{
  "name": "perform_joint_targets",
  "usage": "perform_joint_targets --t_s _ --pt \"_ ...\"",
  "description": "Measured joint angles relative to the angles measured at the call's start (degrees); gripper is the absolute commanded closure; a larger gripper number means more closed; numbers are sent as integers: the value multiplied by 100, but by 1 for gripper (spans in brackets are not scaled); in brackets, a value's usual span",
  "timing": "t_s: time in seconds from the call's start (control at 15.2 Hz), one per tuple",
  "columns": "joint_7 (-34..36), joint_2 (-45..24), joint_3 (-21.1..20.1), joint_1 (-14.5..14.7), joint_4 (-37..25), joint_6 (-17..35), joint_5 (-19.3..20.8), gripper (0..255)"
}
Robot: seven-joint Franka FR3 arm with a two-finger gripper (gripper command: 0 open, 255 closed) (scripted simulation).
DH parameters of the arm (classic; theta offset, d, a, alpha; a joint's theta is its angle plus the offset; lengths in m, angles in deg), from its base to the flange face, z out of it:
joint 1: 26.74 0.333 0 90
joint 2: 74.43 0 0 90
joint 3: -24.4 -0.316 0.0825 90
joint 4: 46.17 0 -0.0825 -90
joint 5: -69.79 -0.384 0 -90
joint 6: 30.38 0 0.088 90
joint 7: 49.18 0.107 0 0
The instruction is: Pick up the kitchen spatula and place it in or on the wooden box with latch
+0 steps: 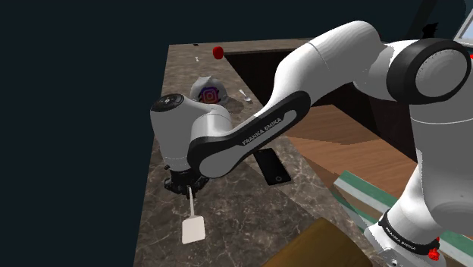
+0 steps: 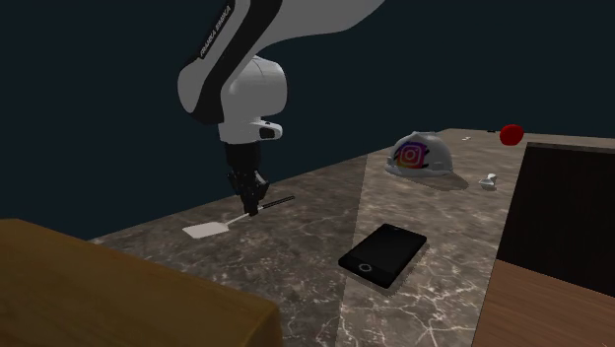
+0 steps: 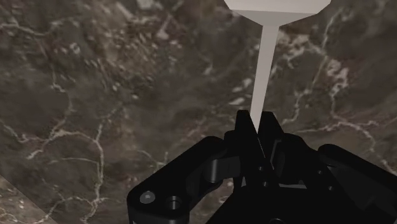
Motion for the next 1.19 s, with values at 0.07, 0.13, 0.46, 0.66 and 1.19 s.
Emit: perform_joint_targets --t_s 0.07,0.13,0.46,0.66,1.19 --pt "-11 18 -8 -5 -15 -31 -15 255" --pt "-28 44 -20 -11 -42 -80 -35 255" --pt "-108 205 -89 -46 -166 -338 -152 255" --pt "-167 271 -119 -56 -307 -530 -212 255" --pt "-290 461 -199 -72 -653 -1027 -364 255"
